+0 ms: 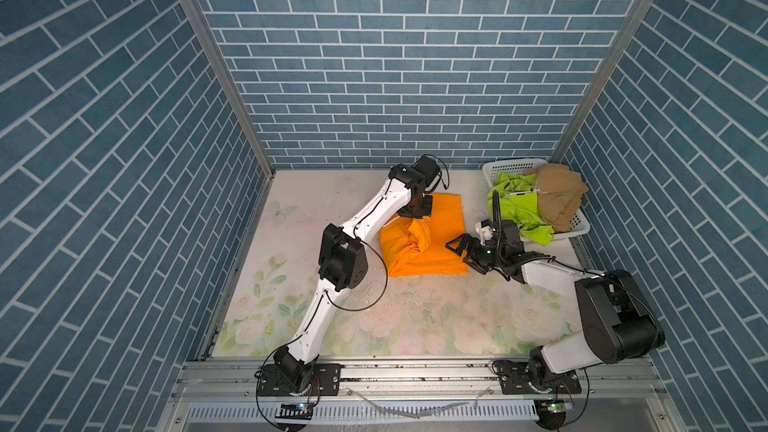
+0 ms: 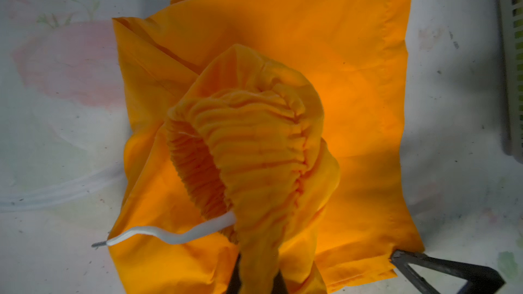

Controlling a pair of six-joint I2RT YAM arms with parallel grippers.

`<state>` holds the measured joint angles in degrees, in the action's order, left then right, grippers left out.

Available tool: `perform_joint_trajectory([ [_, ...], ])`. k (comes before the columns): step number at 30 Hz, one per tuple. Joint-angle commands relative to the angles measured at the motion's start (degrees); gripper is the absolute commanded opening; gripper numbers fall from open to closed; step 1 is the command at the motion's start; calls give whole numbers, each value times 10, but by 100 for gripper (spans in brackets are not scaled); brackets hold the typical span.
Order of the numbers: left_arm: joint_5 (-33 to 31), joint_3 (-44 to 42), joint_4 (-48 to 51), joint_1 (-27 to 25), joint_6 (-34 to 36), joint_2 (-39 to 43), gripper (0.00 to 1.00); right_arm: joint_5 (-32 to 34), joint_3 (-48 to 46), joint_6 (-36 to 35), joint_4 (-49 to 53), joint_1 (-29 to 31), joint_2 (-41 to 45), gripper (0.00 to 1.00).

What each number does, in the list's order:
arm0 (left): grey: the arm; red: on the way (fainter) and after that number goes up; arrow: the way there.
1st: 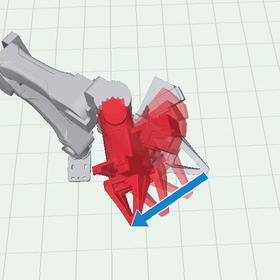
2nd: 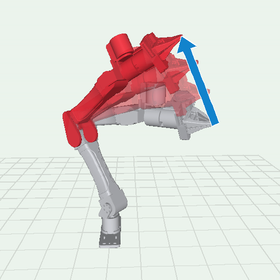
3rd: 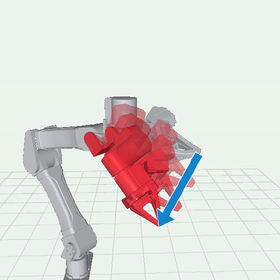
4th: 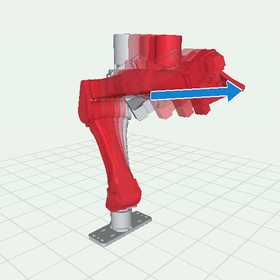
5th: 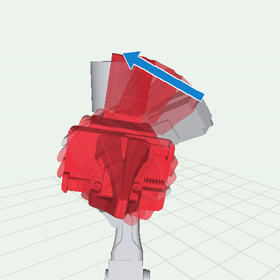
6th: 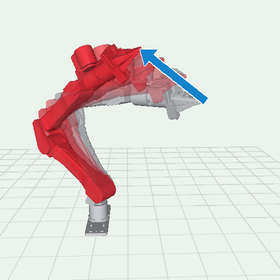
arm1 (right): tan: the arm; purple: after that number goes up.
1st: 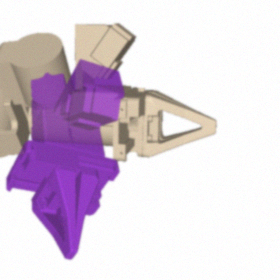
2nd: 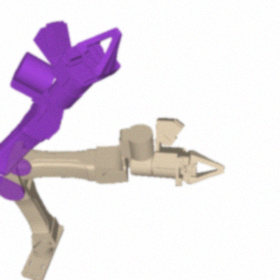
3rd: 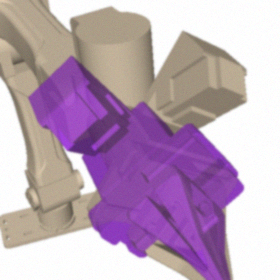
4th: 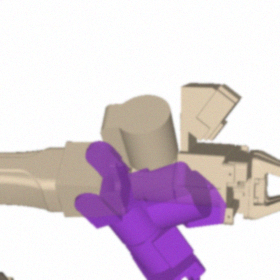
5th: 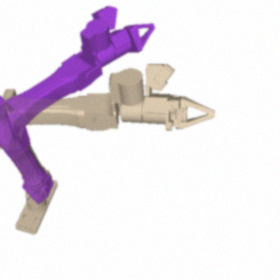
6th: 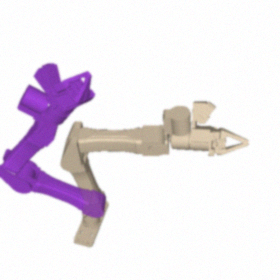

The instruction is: Fold and stack the shorts

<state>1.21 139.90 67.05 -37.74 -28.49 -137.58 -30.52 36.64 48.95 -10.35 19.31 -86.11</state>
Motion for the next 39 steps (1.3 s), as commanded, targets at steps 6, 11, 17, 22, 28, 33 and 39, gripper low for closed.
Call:
perform_joint_trajectory([
  [6,23,-54,-107,-11,-62,2,7,-16,-46,-9,-70,-1,-38,98],
  [11,45,-114,-199,-12,-99,12,10,-30,-62,4,-101,-2,-54,98],
  [17,70,-164,-304,-11,-112,46,24,-49,-63,5,-87,-1,-23,98],
  [22,36,-177,-323,7,-50,134,77,-12,-21,-55,47,-2,62,98],
  [28,71,-232,-343,84,-50,171,100,88,110,-168,238,9,56,98],
  [33,116,-225,-344,106,-45,123,100,190,238,-226,344,59,-34,98],
  [39,145,-162,-326,113,-27,42,100,309,365,-256,438,122,-152,94],
])
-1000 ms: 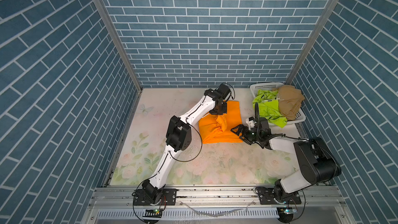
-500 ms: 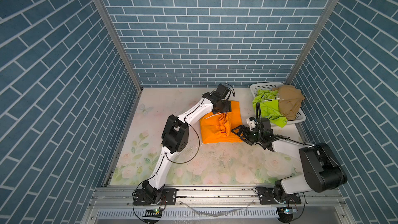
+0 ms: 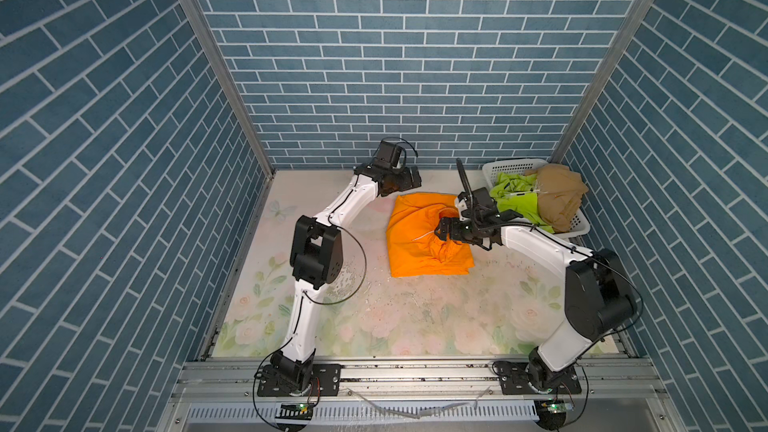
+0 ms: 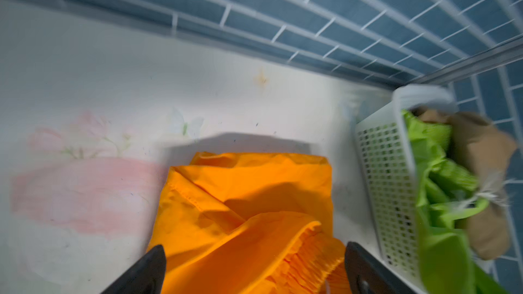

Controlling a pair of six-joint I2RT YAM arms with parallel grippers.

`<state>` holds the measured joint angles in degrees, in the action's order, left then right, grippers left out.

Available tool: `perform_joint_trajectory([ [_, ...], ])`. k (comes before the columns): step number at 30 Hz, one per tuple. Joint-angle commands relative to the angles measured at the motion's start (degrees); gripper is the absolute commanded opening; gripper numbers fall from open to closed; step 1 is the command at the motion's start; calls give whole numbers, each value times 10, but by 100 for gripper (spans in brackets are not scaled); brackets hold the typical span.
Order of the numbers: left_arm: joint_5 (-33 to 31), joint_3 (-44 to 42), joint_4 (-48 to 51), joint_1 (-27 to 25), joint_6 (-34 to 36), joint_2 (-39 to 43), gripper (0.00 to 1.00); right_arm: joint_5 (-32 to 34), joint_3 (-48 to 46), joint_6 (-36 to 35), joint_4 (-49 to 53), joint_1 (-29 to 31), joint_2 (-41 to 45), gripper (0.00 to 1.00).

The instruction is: Fold and stack the shorts

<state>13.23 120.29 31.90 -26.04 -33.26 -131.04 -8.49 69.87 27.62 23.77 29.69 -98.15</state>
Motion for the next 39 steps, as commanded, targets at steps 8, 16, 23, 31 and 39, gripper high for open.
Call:
perform_joint_trajectory([
  [8,41,113,64,18,34,-113,100,122,86,-48,136,37,-104,74],
  [16,44,114,57,45,37,-144,85,104,73,-52,120,34,-104,28],
  [23,67,139,44,47,21,-176,73,79,51,-43,99,29,-89,3],
  [31,66,175,57,54,14,-213,38,54,26,-41,79,14,-63,0],
  [39,67,176,44,68,7,-198,0,38,-14,-36,61,-21,-21,0],
])
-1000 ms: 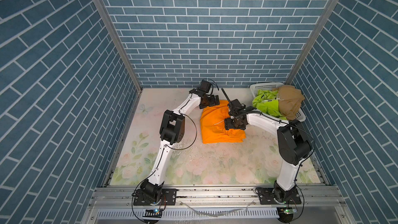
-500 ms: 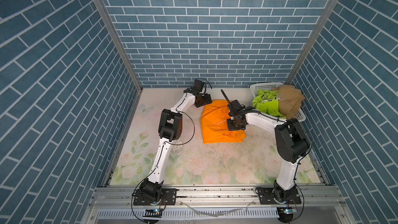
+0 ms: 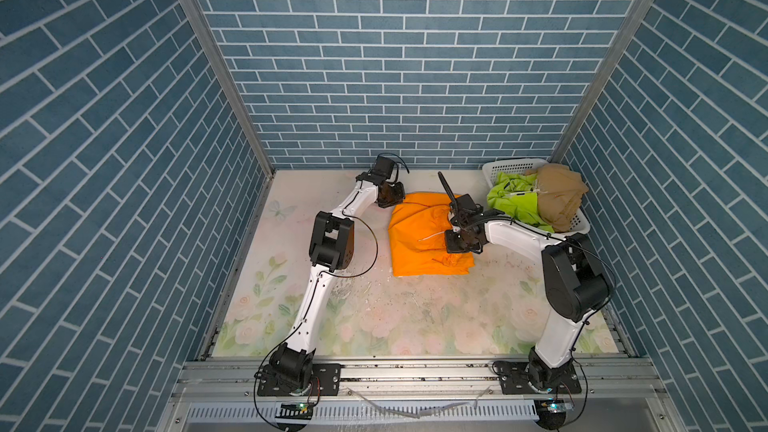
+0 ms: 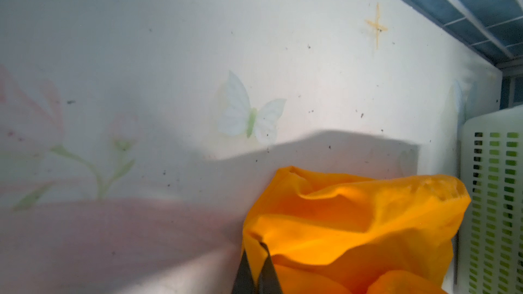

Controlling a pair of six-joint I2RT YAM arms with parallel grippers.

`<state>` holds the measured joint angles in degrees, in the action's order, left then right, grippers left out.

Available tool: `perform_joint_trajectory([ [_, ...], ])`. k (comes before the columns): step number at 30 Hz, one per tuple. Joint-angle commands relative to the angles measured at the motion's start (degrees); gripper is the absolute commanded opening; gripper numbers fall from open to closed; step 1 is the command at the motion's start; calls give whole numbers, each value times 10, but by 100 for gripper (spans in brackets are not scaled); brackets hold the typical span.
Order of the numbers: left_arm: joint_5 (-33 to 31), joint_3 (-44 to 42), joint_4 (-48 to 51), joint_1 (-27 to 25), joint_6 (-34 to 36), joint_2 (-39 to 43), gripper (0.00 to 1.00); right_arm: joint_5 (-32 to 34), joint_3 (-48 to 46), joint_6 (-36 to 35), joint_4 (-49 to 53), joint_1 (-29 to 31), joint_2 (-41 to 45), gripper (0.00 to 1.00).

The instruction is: Fold and stack the shorts

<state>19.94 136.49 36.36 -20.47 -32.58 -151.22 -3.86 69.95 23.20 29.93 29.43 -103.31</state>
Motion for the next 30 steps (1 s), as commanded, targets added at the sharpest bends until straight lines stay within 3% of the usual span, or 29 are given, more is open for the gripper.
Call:
perform_joint_trajectory([
  [1,0,13,0,16,0,6,0,-8,-20,7,-3,-24,38,0],
  [14,30,-47,-65,51,-40,21,0,-54,-75,-5,-38,-74,23,0],
  [19,37,-50,-69,62,-44,22,2,-58,-69,-8,-26,-86,41,22],
  [24,56,-48,-72,67,-46,48,39,-71,-13,-18,10,-100,74,51],
  [25,62,-52,-75,67,-46,60,92,-77,3,-19,14,-103,73,57],
  [26,70,-58,-78,67,-48,73,99,-84,20,-19,17,-106,68,62],
  [30,103,-155,-141,64,-83,159,99,-103,90,-20,24,-109,18,73],
])
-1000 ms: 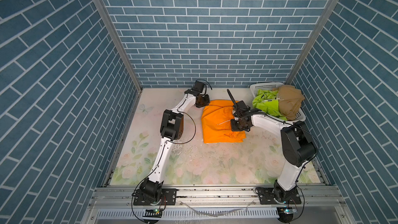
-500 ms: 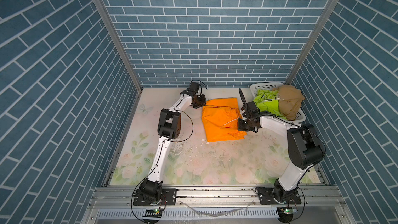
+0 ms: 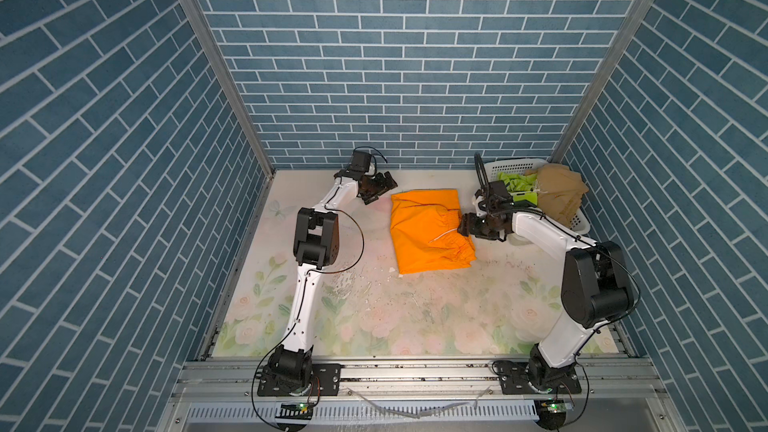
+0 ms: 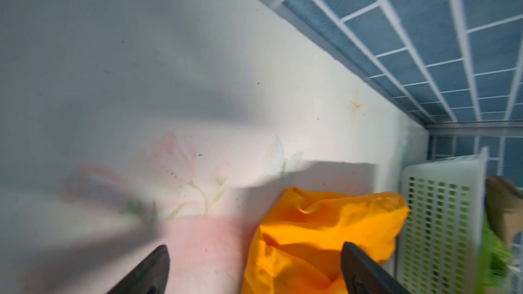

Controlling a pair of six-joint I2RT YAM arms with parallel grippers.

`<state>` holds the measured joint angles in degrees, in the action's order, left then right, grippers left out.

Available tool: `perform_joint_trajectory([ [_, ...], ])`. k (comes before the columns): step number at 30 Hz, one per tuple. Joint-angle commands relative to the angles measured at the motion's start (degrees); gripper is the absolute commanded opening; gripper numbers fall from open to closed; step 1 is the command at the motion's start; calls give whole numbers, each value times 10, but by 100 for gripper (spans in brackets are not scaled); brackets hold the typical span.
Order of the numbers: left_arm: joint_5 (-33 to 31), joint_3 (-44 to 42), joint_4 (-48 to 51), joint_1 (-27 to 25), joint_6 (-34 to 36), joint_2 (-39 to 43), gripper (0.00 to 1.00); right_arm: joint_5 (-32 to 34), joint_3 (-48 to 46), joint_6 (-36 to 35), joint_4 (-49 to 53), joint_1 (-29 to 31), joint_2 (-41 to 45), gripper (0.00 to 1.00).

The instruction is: Fold and stack the shorts

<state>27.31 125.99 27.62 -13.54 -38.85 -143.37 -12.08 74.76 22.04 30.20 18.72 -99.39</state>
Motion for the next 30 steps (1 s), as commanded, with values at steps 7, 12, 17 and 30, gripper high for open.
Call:
perform_joint_trajectory([
  [7,77,-319,-253,-25,-134,223,100,-55,149,0,13,-2,-134,77],
  [12,89,-326,-254,-32,-135,202,99,-61,195,11,15,-2,-185,68],
  [17,76,-268,-191,-39,-99,157,100,-89,218,40,-18,-1,-213,36],
  [30,33,-88,-117,-41,-100,20,100,-103,268,46,-45,-13,-241,0],
])
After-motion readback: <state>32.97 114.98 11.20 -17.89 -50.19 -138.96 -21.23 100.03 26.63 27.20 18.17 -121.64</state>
